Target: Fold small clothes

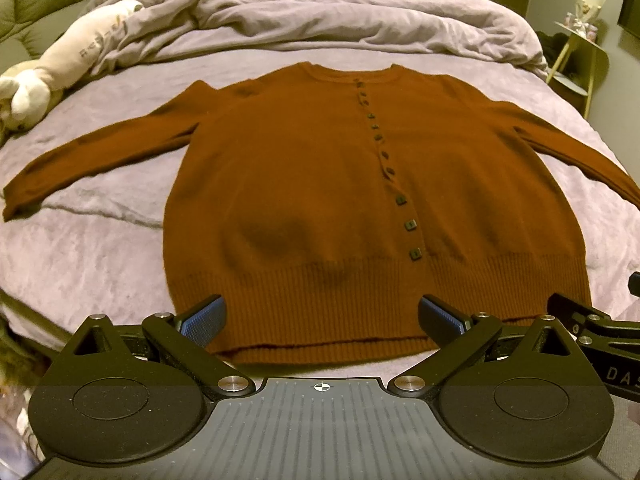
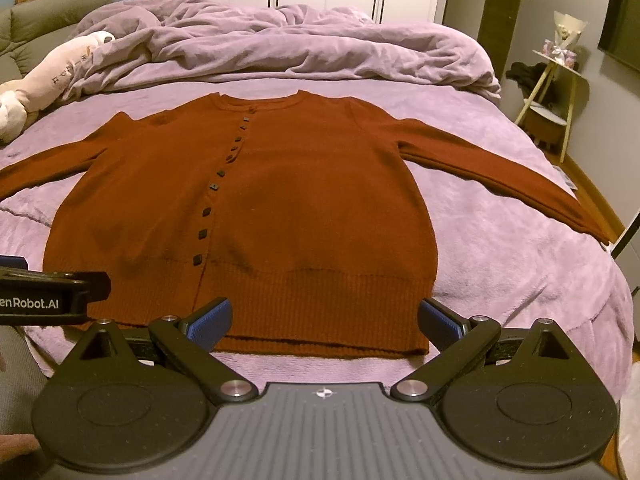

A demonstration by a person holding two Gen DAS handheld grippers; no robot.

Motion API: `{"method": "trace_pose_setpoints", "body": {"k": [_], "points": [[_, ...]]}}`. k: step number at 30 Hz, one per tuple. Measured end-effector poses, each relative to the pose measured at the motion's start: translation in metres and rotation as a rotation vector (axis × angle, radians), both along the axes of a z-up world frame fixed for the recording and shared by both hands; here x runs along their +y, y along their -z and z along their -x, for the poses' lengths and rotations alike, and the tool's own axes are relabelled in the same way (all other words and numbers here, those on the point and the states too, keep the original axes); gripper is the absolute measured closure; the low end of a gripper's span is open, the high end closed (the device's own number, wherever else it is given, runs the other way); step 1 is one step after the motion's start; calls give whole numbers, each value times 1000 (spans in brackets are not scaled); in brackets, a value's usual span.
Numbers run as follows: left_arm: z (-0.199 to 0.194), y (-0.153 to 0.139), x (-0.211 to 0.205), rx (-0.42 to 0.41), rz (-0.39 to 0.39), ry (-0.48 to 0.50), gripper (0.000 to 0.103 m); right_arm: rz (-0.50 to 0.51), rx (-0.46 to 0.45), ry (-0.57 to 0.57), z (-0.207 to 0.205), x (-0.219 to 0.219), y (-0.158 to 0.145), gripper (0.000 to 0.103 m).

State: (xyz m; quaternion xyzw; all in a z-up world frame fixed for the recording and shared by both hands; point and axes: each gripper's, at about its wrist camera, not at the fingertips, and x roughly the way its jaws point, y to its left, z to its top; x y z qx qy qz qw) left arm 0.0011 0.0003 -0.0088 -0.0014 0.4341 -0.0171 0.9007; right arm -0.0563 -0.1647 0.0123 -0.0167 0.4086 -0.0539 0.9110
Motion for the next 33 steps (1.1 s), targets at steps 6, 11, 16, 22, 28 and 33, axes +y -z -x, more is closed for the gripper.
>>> {"method": "trace_pose_setpoints", "body": {"k": [6,11,16,22,28,33], "points": [[0,0,0,3,-1,1,0,3,-4,2,0,0,-1,4],[0,0,0,3,-1,2,0,7,-1,10,-1,-2,0,4],[-1,0,0,11,-3,2,0,-4,4,18,-2,-4,1,4],[-2,0,-1,20,-5,4,0,-14,2,10,-2,-5,1,4],[-2,0,-1,26,-6,4,0,-20,-7,-2,-2,-5,1,4],[-4,3,-3,34,-7,5,0,-47,-11,-8,-2,-7,2,4]]}}
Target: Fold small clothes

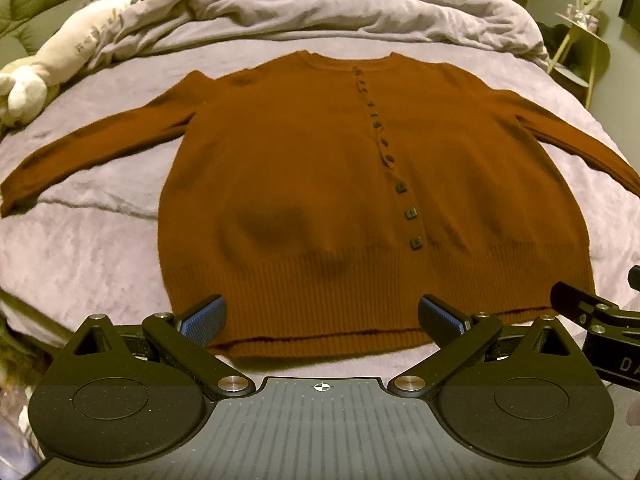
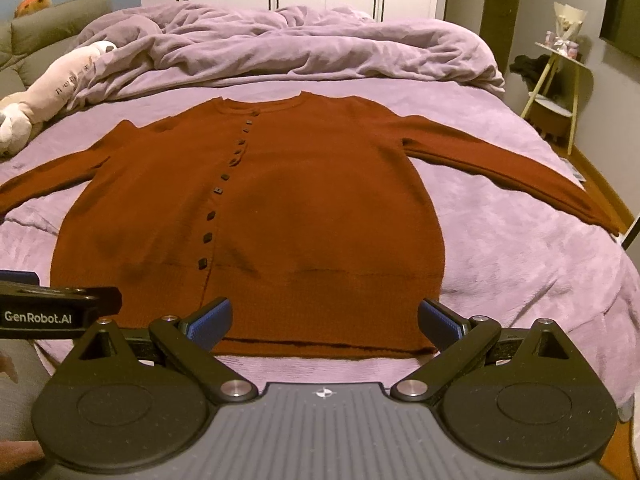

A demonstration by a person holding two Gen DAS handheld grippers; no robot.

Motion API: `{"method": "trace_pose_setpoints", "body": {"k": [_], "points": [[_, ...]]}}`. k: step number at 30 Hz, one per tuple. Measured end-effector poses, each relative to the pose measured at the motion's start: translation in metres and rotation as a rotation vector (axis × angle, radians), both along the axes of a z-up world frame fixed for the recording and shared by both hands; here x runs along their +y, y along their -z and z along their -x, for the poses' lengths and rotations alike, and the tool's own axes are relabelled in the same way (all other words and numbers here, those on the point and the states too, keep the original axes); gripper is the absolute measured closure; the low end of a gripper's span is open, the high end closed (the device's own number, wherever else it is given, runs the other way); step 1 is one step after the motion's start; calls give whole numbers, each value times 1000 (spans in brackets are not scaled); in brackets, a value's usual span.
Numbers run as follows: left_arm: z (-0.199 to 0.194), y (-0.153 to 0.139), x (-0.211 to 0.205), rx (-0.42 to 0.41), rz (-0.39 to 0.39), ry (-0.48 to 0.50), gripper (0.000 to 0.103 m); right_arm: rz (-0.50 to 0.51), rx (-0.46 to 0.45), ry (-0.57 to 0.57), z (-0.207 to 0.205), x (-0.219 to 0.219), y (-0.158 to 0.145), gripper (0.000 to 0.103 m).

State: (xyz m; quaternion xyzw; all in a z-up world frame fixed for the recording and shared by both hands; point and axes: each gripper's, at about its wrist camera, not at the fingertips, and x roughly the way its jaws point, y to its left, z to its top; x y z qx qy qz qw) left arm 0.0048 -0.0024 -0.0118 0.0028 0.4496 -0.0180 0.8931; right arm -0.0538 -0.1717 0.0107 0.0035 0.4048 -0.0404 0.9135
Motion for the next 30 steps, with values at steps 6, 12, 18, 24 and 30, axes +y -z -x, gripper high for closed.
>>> {"method": "trace_pose_setpoints", "body": {"k": [6,12,18,24,30], "points": [[-4,4,-2,9,-4,4,0,-37,-11,-5,-2,-3,4,4],[-6,5,-6,7,-5,23,0,-103,-55,-13,-2,-12,8,4],[-11,9,-13,6,-13,51,0,-228,-13,-31,-11,-28,17,4],[-28,9,-15,-24,34,70,0,-317,0,4,-25,-53,27,4],[-67,5,-8,-152,127,81,0,-439,-131,253,-62,-148,26,4]]}}
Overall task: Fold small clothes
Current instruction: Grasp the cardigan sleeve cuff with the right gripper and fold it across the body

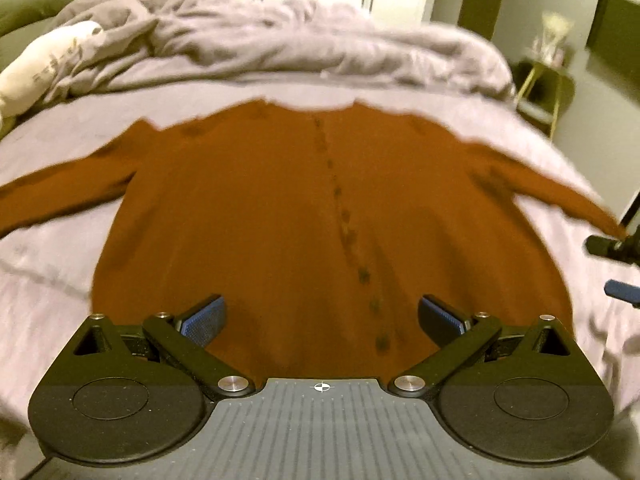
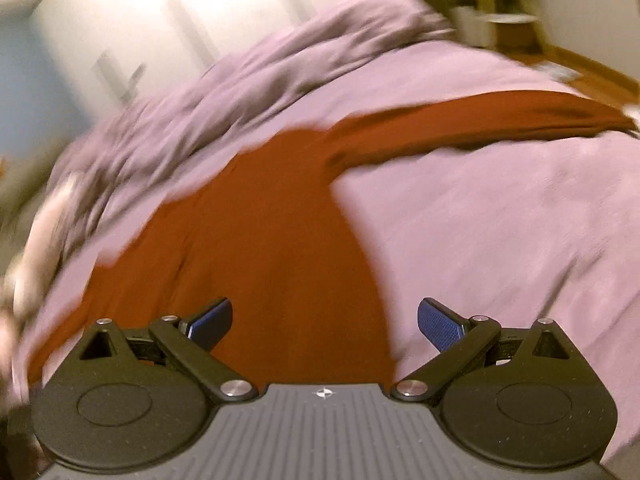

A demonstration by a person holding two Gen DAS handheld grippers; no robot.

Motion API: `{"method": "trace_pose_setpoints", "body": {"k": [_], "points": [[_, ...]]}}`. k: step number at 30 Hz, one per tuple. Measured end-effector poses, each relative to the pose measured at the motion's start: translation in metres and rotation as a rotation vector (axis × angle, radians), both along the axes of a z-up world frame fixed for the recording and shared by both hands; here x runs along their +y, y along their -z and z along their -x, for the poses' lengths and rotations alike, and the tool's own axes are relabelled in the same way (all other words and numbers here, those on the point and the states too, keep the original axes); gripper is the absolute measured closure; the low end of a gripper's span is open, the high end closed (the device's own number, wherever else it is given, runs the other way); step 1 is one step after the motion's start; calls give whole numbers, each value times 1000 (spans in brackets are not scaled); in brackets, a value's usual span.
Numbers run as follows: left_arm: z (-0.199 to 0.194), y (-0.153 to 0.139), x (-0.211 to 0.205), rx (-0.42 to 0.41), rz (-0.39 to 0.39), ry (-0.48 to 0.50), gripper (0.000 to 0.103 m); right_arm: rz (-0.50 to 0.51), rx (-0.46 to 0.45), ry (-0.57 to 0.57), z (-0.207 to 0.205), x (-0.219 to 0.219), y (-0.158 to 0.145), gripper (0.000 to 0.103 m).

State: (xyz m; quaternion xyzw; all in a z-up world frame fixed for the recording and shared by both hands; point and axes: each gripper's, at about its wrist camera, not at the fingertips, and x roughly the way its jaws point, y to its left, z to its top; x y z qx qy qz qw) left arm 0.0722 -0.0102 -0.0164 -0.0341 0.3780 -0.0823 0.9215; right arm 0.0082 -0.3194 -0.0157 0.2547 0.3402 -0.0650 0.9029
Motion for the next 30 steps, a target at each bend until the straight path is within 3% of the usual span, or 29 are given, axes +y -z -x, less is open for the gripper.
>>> {"method": "trace_pose_setpoints", "body": {"k": [3,6,9,14,19,21,23,26,28,30], "points": [[-29,2,0,-11,15,-28,0,-127,-78,196,-23,-72,3,5],[-60,9,-6,22,-51,-71,0,-199,-135,365,-37,-128,10,13],[-82,19,-8,40,-62,-92,0,-274,-106,509,-52,-167,27,35],[-92,33,-2,63,-40,-106,0,-402,-79,647,-66,-195,69,69],[-92,40,12,79,-48,-115,0,-434,-118,699,-70,-201,82,73],[-92,41,20,86,-39,-126,0,-373,-101,684,-79,-197,78,76],[-91,39,28,83,-27,-137,0,-259,-55,649,-98,-194,65,96],[-93,32,39,70,-1,-142,0,-30,-5,551,-136,-173,31,96],[-96,25,43,48,15,-144,0,223,-23,397,-165,-129,5,96],[-101,18,44,23,33,-134,0,438,-92,169,-190,-71,-16,96]]}}
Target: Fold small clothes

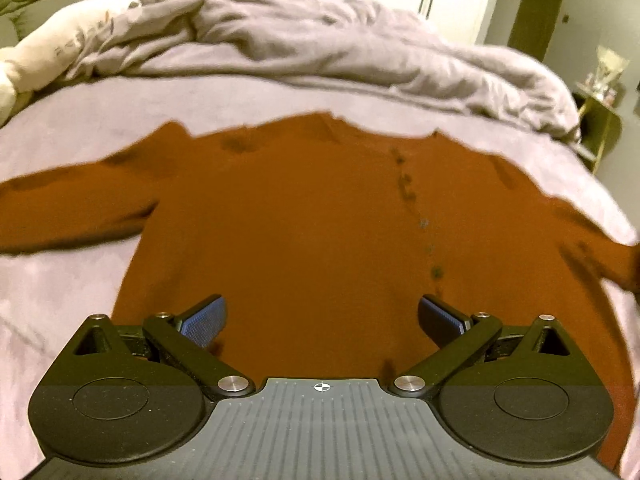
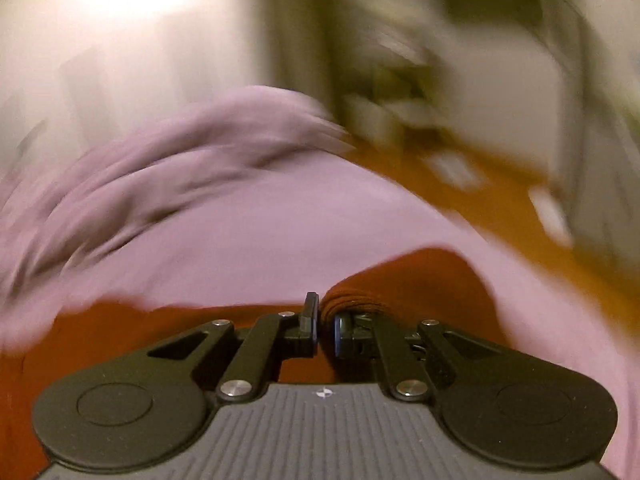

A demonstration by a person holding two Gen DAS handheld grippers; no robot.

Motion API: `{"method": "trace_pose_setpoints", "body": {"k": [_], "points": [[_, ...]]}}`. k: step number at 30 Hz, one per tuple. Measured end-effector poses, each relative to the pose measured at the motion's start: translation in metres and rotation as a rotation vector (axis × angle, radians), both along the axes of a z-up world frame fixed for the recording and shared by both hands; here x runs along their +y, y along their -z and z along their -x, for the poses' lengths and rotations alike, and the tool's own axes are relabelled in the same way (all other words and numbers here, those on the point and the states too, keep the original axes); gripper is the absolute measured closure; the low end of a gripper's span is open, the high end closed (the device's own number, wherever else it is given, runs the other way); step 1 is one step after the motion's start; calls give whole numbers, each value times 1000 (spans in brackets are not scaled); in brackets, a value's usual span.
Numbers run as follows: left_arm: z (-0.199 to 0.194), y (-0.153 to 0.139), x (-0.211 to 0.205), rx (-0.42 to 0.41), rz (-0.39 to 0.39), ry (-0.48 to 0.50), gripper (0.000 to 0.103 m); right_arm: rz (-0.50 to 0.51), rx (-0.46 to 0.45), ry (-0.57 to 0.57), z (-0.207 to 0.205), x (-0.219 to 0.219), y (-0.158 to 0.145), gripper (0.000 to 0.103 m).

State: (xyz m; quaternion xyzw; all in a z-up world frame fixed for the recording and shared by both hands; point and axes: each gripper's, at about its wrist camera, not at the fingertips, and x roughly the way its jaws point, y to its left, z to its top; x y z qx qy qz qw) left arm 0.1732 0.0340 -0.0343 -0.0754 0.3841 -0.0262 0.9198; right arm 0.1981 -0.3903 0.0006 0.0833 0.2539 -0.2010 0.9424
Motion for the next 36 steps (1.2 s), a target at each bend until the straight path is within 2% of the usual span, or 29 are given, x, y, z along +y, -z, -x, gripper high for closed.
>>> {"method": "trace_pose_setpoints", "body": {"k": [3,5,7,9,12,14,16,17,20,23,27,30,31,32,34,36], "points": [[-10,-13,-4,-35,37,30,0,244,19,-400,-18,102,-5,94],[-17,-18,-7,-50,73,62,0,315,66,-561,-21,144,7,63],[-25,-20,-10,-55,107,95,0,423,106,-638,-16,174,28,52],[-35,-18,-15,-48,142,132,0,515,164,-623,-17,181,45,50],[-55,-14,-31,-31,203,188,0,548,223,-573,-9,176,57,49],[-67,-11,-49,-28,240,225,0,581,232,-526,1,162,61,45],[-79,-11,-77,-16,250,290,0,553,240,-498,10,154,61,44],[-82,-12,-91,-24,234,329,0,533,246,-493,4,149,67,44],[-88,-15,-144,-53,79,437,0,462,236,-438,-5,134,66,44],[-89,-10,-185,-98,-36,553,0,375,209,-335,-4,115,60,43],[-98,1,-222,-129,-82,662,0,298,197,-240,6,92,61,43],[-111,12,-242,-98,-76,692,2,229,189,-204,18,81,62,43],[-119,17,-249,-74,-58,704,12,208,190,-202,21,79,63,43],[-124,20,-255,-55,-52,710,34,197,193,-202,24,77,65,43],[-134,29,-266,4,-63,712,52,199,200,-211,27,78,68,42],[-141,36,-267,24,-60,688,65,214,200,-220,31,83,69,42]]}}
